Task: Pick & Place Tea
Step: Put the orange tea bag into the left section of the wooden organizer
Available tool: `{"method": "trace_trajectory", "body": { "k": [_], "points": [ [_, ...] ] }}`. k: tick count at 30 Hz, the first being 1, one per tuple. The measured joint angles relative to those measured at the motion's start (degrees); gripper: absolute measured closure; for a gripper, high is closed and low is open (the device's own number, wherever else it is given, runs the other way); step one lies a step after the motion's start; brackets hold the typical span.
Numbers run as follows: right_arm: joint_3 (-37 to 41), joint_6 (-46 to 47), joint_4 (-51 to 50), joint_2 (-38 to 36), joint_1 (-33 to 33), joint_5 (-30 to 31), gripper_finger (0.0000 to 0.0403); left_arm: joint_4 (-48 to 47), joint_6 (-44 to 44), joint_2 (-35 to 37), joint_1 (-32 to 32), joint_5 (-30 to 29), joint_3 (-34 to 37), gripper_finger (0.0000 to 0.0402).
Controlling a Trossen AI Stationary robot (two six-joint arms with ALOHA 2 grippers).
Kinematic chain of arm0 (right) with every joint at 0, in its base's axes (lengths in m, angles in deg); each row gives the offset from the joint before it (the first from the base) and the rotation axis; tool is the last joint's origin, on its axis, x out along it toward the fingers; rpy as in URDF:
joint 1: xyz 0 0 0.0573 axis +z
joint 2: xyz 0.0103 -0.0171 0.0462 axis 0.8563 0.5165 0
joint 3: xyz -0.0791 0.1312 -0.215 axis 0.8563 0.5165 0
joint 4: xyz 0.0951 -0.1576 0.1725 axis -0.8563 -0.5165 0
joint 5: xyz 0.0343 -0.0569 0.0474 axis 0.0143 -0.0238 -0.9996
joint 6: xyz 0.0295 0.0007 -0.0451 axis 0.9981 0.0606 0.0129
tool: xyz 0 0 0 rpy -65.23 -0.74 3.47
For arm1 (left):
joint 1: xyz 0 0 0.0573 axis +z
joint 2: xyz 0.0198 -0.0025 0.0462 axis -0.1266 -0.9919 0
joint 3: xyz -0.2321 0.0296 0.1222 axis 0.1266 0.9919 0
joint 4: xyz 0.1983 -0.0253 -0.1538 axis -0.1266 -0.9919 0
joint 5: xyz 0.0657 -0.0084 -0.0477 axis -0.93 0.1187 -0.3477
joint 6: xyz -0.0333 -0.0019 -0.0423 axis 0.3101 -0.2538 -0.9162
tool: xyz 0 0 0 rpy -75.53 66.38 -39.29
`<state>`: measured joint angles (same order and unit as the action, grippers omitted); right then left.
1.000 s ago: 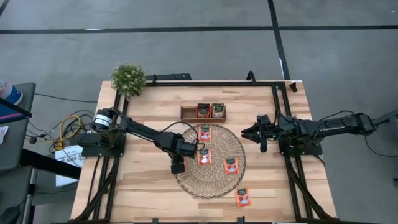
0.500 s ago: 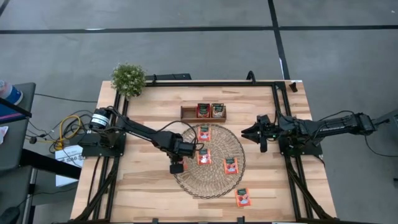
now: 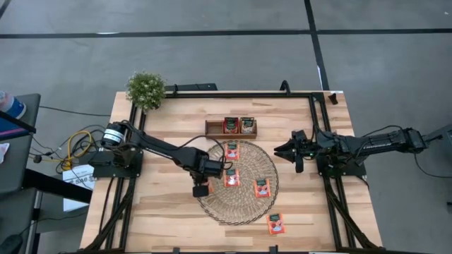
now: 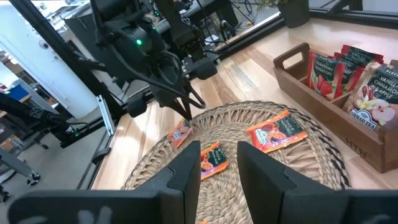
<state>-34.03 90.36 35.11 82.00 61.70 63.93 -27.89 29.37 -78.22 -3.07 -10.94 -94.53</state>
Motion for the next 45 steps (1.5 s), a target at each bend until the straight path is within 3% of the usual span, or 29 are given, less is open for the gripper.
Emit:
{"method": "trace_trajectory", "body": {
  "k": [6,14,20,26,35,45],
  "points": [
    [0.0,0.0,0.0,0.0,0.0,0.0,0.0305,-8.2,2.7,0.0,0.3,-0.4,-7.2,0.0401],
    [0.0,0.0,0.0,0.0,0.0,0.0,0.0305,-21.1,10.8,0.1,3.9,-10.6,-19.8,0.0402],
    [0.0,0.0,0.0,0.0,0.0,0.2,0.0305,-22.7,20.1,0.1,10.2,-18.4,-26.6,0.0401],
    [0.0,0.0,0.0,0.0,0.0,1.4,0.0305,-21.1,30.6,0.1,17.8,-23.4,-28.7,0.0401],
    [0.0,0.0,0.0,0.0,0.0,3.2,0.0305,-16.6,40.0,-0.3,25.9,-22.6,-28.7,0.0401],
    [0.0,0.0,0.0,0.0,0.0,3.2,0.0305,-16.3,42.9,-4.5,27.2,-20.2,-28.7,0.0401]
  ]
}}
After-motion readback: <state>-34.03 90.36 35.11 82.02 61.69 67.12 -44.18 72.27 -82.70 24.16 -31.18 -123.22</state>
